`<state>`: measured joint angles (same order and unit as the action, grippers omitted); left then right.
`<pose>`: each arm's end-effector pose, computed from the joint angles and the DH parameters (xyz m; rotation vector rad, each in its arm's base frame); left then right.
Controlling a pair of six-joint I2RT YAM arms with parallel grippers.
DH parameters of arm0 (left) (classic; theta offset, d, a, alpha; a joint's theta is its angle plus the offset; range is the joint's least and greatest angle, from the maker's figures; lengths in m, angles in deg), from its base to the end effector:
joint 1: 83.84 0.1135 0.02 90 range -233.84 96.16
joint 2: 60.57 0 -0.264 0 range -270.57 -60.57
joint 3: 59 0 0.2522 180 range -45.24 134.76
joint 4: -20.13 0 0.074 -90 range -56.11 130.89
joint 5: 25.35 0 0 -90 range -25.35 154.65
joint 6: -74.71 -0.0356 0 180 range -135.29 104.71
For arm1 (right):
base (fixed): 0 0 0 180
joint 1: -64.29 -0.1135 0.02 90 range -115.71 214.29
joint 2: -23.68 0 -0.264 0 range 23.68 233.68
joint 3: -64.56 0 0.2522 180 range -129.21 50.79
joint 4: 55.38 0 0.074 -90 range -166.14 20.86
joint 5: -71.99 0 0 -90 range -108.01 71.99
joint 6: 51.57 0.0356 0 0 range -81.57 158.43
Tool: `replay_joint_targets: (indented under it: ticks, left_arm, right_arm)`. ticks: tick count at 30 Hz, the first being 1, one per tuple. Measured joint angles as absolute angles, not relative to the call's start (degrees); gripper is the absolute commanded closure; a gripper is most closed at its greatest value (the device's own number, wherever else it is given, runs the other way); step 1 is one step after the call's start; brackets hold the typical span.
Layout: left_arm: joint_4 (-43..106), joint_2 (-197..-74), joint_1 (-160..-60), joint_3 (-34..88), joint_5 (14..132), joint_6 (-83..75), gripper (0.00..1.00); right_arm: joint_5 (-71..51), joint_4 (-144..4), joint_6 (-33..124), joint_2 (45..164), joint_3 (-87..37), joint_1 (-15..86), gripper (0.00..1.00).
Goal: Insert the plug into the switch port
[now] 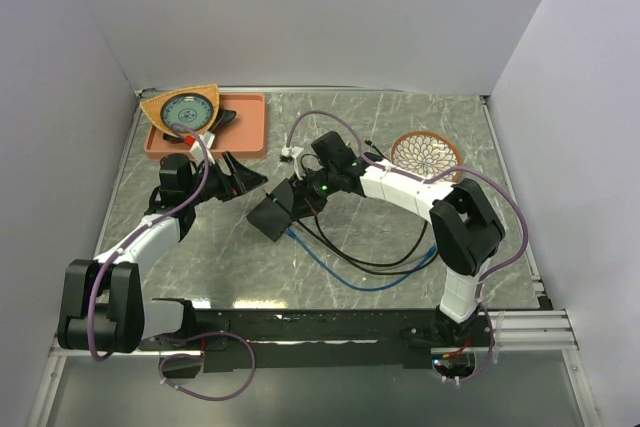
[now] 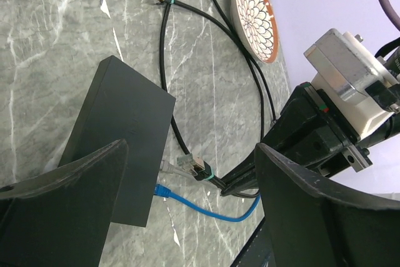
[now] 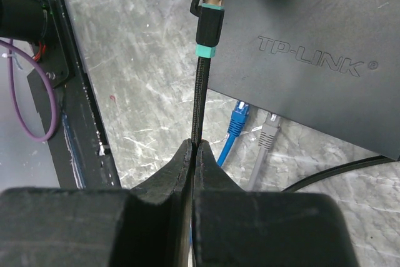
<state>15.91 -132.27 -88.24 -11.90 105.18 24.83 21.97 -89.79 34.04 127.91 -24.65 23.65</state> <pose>0.2586 -0.0431 0.2240 -0.1222 2.0194 -1.1857 0.2843 0.2742 0.2271 -1.2430 2.1380 1.1292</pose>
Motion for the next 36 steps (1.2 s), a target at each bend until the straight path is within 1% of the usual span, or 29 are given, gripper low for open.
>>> replay_joint_targets:
  ticks: [9,12,13,20,28,36]
  left_arm:
    - [16.22,-131.20,-88.24,-11.90,104.41,24.63,0.13]
    - [16.13,-130.87,-88.24,-11.90,104.48,24.61,0.18]
    - [15.89,-130.87,-88.24,-11.90,104.61,24.63,0.22]
    - [13.94,-130.94,-88.55,-11.90,106.86,24.85,0.30]
    - [15.08,-132.75,-94.23,-10.15,106.77,23.32,0.42]
    - [15.95,-132.84,-95.17,-9.84,105.27,22.38,0.49]
  right_arm:
    - [23.72,-89.96,33.08,127.93,-24.65,24.52,1.00]
    - [25.32,-89.94,32.93,127.91,-24.65,25.37,1.00]
    - [25.82,-89.92,32.93,127.91,-24.65,25.66,1.00]
    - [29.25,-89.76,32.99,127.86,-24.65,26.47,1.00]
    - [31.22,-89.76,33.06,127.73,-24.65,26.47,1.00]
    - [31.94,-89.59,33.65,126.60,-24.65,26.88,1.00]
